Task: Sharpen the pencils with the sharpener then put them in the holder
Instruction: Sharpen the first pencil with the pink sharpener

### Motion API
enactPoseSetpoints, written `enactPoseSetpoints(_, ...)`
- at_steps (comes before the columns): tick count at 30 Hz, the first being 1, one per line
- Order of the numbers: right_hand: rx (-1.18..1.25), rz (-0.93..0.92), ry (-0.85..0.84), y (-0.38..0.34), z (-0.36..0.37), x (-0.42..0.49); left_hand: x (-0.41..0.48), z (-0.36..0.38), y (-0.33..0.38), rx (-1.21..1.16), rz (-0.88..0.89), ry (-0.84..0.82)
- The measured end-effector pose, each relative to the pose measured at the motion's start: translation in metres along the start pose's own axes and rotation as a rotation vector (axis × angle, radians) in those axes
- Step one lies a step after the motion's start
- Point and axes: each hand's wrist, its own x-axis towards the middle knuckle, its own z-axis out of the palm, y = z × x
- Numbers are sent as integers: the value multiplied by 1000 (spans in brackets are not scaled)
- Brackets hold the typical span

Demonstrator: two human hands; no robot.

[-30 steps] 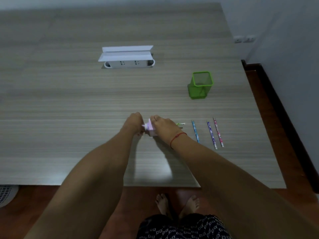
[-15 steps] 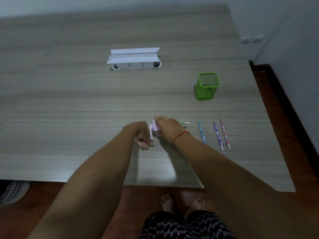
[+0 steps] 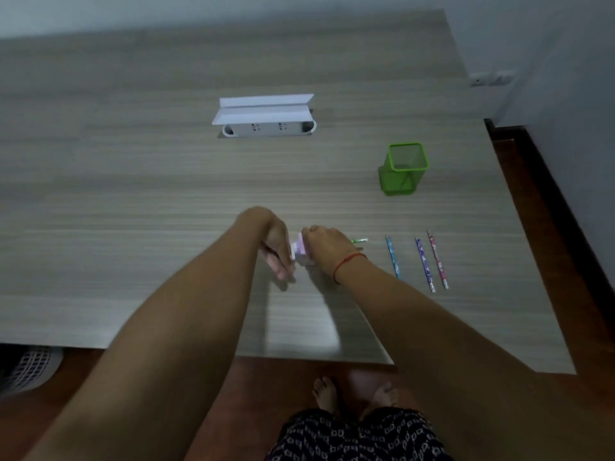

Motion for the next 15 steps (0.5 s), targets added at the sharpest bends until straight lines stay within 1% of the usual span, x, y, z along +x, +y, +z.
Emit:
enactPoseSetpoints(2, 27, -3, 20, -2, 0, 0, 22, 17, -5, 15, -25, 17)
enactPoseSetpoints(4, 43, -11, 11, 0, -1, 1, 46, 31, -11, -54, -40, 146)
enactPoseSetpoints(5, 46, -15, -2, 0, -2, 0, 53, 36, -12, -110, -40, 265)
enactPoseSetpoints(7, 48, -13, 0, 1, -3, 1, 59, 34, -15, -159, 13, 576)
enactPoseSetpoints(8, 62, -5, 2, 3, -4, 1, 61, 31, -16, -123, 63, 685)
enactPoseSetpoints(9, 77, 1, -1, 3, -4, 1, 58, 29, -16, -79, 92, 750)
enactPoseSetpoints(12, 87, -5, -35, 2, -5, 0, 53, 25, -14, -24, 102, 872)
enactPoseSetpoints(15, 85, -8, -24, 2, -6, 1, 58, 20, -15, 22, 142, 889)
